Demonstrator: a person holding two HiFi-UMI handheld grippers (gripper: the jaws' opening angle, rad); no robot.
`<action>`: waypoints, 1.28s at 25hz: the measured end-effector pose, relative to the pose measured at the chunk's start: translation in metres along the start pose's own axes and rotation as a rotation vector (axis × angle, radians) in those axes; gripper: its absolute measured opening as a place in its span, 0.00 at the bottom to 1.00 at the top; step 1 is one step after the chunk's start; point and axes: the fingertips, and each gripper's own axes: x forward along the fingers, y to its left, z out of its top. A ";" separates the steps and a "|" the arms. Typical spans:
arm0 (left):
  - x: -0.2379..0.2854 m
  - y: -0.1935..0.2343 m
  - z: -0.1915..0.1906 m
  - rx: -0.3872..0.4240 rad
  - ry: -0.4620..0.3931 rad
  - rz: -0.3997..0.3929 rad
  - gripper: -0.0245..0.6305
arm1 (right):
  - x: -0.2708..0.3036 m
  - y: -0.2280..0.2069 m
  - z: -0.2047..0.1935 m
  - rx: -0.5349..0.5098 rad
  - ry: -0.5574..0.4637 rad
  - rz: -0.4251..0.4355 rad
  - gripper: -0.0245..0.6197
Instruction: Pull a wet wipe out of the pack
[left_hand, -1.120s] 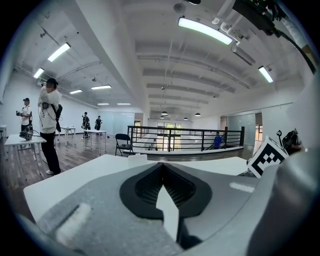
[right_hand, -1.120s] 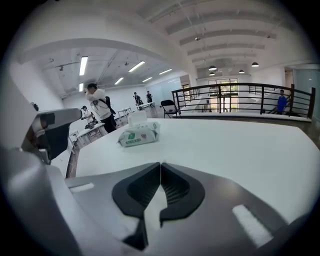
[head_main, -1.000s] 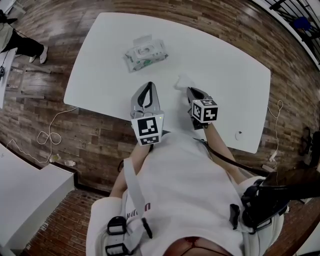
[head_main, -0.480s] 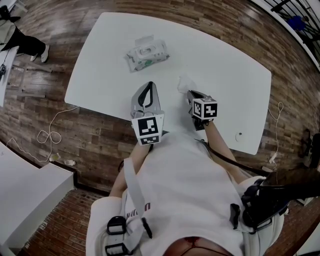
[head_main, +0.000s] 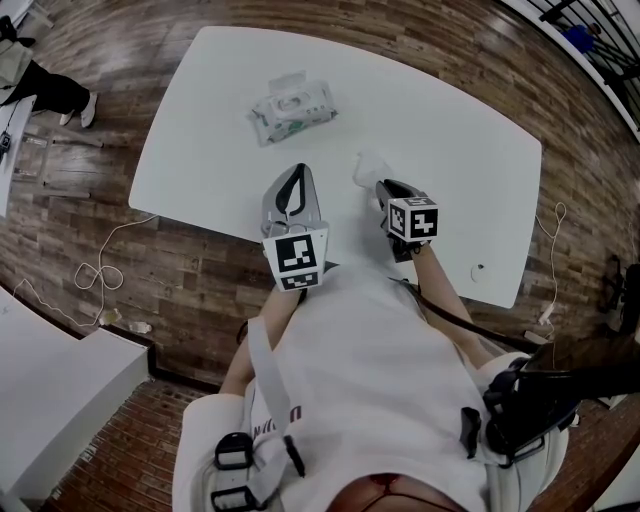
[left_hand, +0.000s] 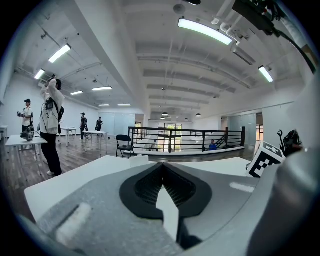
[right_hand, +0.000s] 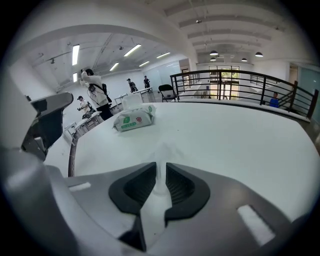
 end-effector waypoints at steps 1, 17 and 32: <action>0.000 0.000 0.000 0.000 0.001 -0.001 0.04 | -0.005 0.000 0.008 -0.006 -0.022 -0.001 0.14; 0.000 0.001 0.010 0.026 -0.029 0.006 0.04 | -0.093 0.067 0.150 -0.115 -0.605 0.117 0.05; -0.003 0.000 0.013 0.044 -0.029 -0.003 0.04 | -0.093 0.075 0.151 -0.161 -0.626 0.053 0.05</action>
